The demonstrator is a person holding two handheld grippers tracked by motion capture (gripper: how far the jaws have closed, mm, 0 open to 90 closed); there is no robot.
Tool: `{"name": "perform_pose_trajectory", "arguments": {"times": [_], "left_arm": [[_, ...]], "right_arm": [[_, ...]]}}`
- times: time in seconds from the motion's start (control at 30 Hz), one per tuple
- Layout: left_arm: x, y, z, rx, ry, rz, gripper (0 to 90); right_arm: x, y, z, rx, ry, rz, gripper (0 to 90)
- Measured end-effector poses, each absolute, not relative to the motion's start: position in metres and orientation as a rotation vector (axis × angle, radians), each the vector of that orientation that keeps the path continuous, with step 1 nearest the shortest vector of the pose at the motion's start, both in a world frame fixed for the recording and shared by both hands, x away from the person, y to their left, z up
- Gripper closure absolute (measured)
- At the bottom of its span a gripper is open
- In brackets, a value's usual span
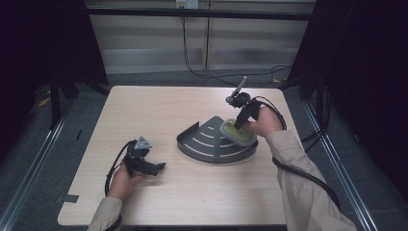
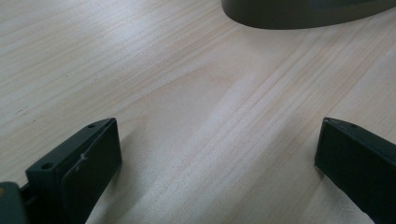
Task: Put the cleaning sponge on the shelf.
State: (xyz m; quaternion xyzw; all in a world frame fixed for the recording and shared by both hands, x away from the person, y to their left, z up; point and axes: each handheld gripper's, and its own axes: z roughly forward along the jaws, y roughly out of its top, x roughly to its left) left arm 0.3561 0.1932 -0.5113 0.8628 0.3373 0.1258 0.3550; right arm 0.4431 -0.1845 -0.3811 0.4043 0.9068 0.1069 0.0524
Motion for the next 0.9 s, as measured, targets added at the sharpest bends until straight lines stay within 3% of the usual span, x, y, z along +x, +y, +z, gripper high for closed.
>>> {"name": "perform_pose_trajectory", "arguments": {"times": [0.9], "left_arm": [[0.356, 0.193, -0.511, 2.23, 0.871, 0.325, 0.0]], "right_arm": [[0.443, -0.172, -0.402, 1.238, 2.778, 0.343, 71.4]]}}
